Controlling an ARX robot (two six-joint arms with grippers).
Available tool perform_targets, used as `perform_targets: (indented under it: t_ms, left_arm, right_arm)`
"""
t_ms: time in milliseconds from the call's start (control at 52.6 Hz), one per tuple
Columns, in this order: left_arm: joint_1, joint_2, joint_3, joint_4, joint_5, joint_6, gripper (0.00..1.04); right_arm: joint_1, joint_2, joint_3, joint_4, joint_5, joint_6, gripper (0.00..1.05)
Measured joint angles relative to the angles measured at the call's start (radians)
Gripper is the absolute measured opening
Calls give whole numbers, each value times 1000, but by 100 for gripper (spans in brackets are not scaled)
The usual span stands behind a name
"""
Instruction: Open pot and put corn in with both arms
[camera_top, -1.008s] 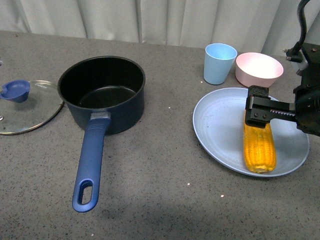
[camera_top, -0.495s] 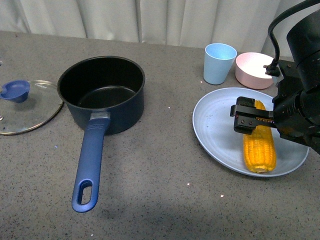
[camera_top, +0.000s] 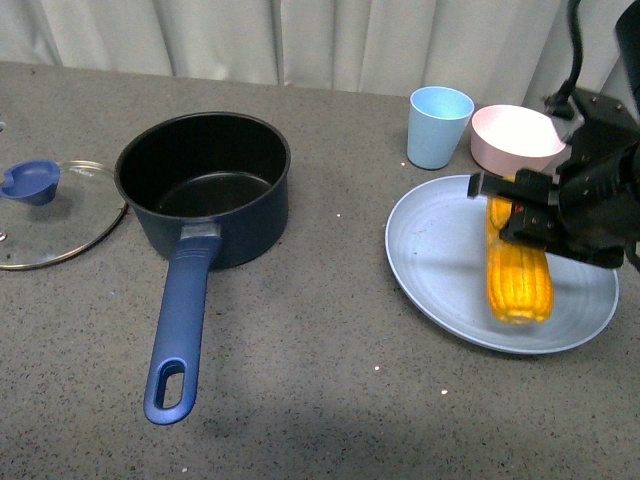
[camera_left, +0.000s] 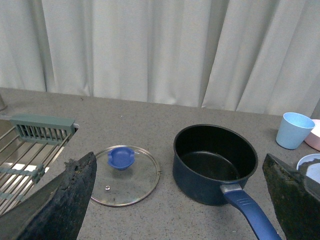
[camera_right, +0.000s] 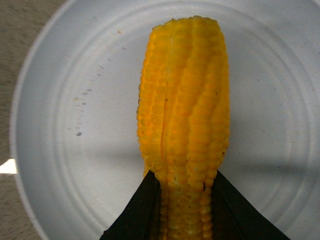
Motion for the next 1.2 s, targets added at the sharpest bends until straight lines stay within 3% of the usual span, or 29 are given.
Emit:
perform_targets:
  t_ms: [152, 380, 685, 818, 1199]
  left_arm:
    - [0, 0, 0, 0, 0, 0, 98]
    - [0, 0, 0, 0, 0, 0, 98]
    - [0, 0, 0, 0, 0, 0, 98]
    - [0, 0, 0, 0, 0, 0, 98]
    - [0, 0, 0, 0, 0, 0, 98]
  right_arm:
    - [19, -90, 13, 80, -201, 55, 14]
    - [124, -48, 129, 111, -328, 159, 12]
    - [277, 112, 361, 116, -345, 281, 11]
    - [330, 196, 480, 121, -299, 321, 11]
    - [375, 279, 613, 49, -275, 330, 11]
